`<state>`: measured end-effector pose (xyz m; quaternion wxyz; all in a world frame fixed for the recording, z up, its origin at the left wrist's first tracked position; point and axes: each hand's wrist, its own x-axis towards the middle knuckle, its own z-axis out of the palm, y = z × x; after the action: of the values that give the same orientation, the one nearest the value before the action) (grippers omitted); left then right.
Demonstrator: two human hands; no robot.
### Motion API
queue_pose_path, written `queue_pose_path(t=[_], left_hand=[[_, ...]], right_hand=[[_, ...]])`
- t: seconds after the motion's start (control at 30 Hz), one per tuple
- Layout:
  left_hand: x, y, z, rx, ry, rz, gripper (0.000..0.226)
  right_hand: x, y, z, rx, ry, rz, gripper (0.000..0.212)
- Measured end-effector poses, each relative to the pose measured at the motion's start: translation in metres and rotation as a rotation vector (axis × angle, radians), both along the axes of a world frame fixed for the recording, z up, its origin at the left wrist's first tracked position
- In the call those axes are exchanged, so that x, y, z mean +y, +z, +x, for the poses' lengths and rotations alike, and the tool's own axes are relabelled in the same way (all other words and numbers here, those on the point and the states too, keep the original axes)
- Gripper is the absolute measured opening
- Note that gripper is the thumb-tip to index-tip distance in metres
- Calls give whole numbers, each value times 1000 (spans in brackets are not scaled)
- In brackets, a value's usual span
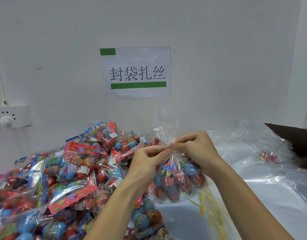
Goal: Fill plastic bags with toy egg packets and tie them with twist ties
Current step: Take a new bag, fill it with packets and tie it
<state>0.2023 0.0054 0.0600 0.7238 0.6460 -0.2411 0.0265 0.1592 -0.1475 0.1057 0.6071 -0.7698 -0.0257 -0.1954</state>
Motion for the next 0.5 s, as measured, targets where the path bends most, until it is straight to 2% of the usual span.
queue_pose_path(t=[0.27,0.5], left_hand=[[4,3,1,11,-41,-19,23],[10,5,4,36,-81,43,20]], right_hand=[[5,4,-4,14,5,62,10],[12,7,-8,17,41,132,28]])
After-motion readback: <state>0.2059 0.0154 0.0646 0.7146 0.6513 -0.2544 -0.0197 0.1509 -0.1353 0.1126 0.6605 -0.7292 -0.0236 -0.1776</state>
